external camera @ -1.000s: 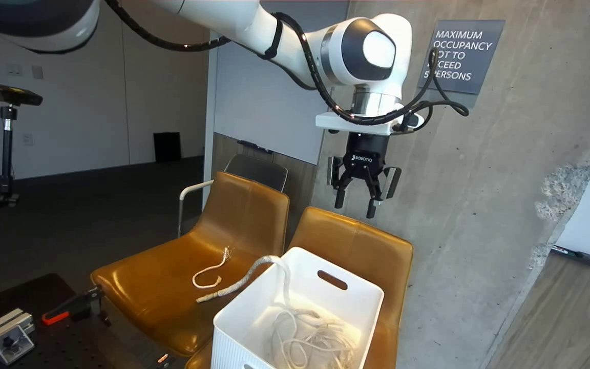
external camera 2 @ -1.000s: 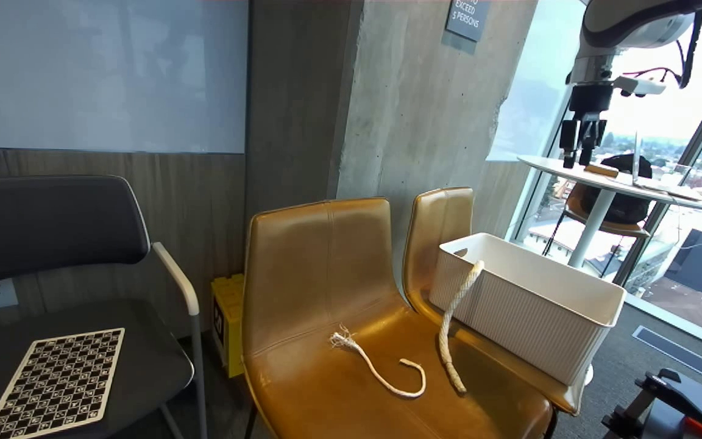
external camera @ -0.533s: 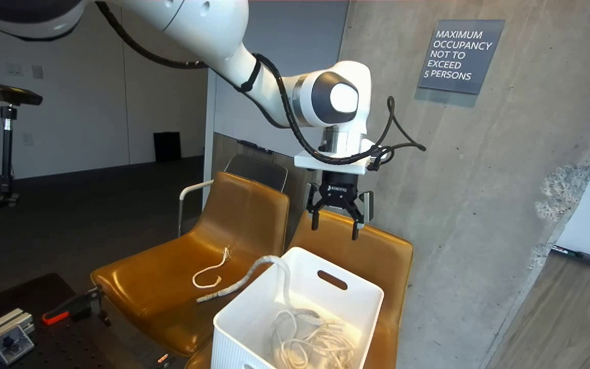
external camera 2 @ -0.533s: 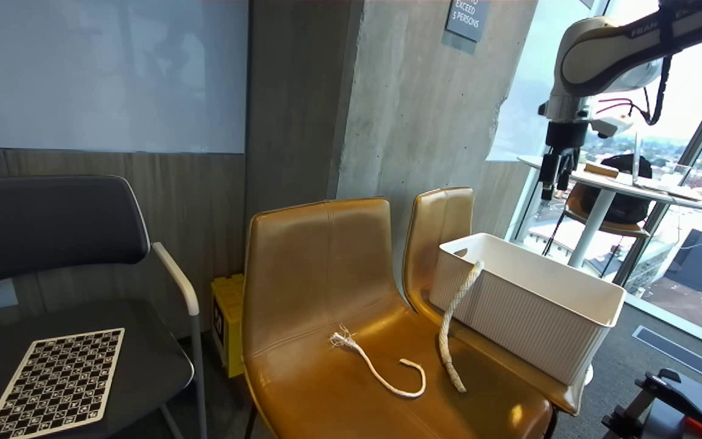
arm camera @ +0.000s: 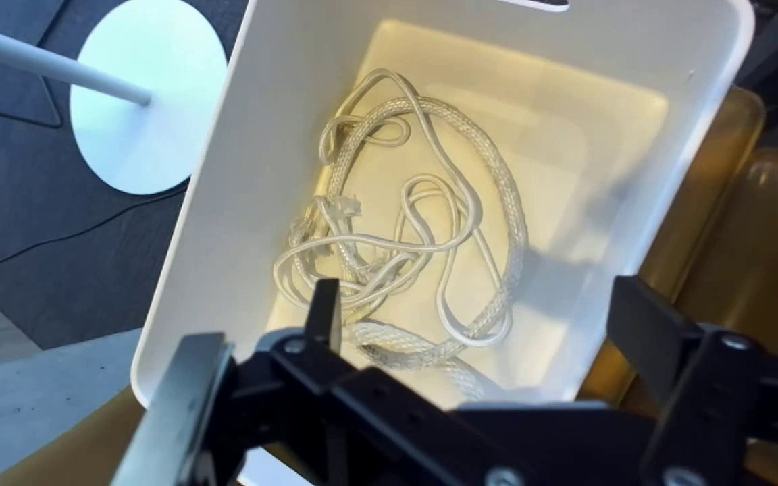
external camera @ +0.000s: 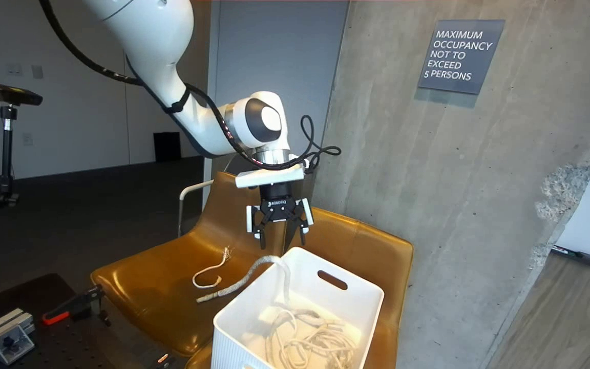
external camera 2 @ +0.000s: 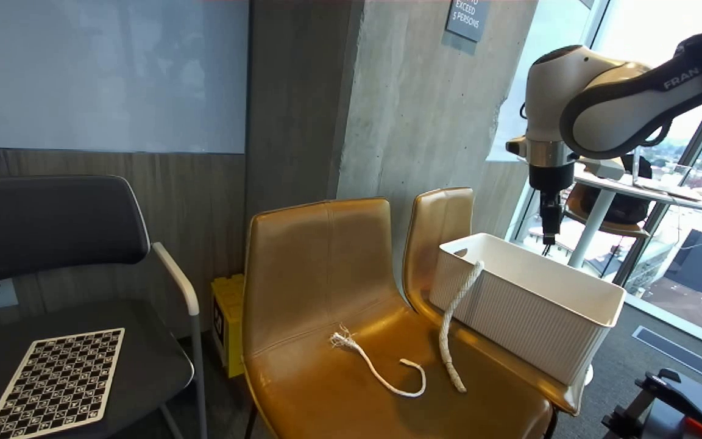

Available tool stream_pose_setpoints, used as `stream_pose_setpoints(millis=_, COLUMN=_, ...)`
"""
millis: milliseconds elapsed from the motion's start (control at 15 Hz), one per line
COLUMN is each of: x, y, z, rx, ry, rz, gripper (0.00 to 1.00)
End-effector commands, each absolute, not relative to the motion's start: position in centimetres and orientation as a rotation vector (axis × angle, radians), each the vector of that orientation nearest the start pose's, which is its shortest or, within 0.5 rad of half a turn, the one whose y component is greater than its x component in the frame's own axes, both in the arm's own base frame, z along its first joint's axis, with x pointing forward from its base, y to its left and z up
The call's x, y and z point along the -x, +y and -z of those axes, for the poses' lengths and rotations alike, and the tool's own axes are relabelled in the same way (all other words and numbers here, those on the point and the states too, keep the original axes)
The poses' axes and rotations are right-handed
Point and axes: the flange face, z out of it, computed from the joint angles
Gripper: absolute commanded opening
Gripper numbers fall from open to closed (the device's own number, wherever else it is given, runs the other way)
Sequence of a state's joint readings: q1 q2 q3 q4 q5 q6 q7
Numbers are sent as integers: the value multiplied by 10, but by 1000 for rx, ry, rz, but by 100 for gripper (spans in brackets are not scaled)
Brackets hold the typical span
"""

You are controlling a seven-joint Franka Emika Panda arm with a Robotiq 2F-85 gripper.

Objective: Put the ropes in the basket

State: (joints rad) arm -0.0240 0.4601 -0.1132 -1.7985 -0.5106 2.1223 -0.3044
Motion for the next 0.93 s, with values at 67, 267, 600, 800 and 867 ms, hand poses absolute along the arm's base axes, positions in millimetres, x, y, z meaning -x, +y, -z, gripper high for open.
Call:
stream_pose_setpoints(millis=67, x=-575, y=-5, z=-270, rx=3440, ry=-1300, rz=-374, gripper=100)
stream_pose_setpoints(millis=267, x=-553, y=61, z=-242, rx=3376, ry=-1555, rz=-390, gripper=100)
stream_pose_setpoints(millis=600, x=-559, y=143, z=-229, rx=3276, ry=-1817, rz=-394, gripper=100)
stream_pose_setpoints(millis=800, x=-583, y=163, z=-231, rx=3268, ry=-1917, rz=-395, gripper=100)
stream_pose_setpoints(millis=867, x=-593, y=164, z=-231, rx=3274, ry=-1946, rz=-409, gripper=100)
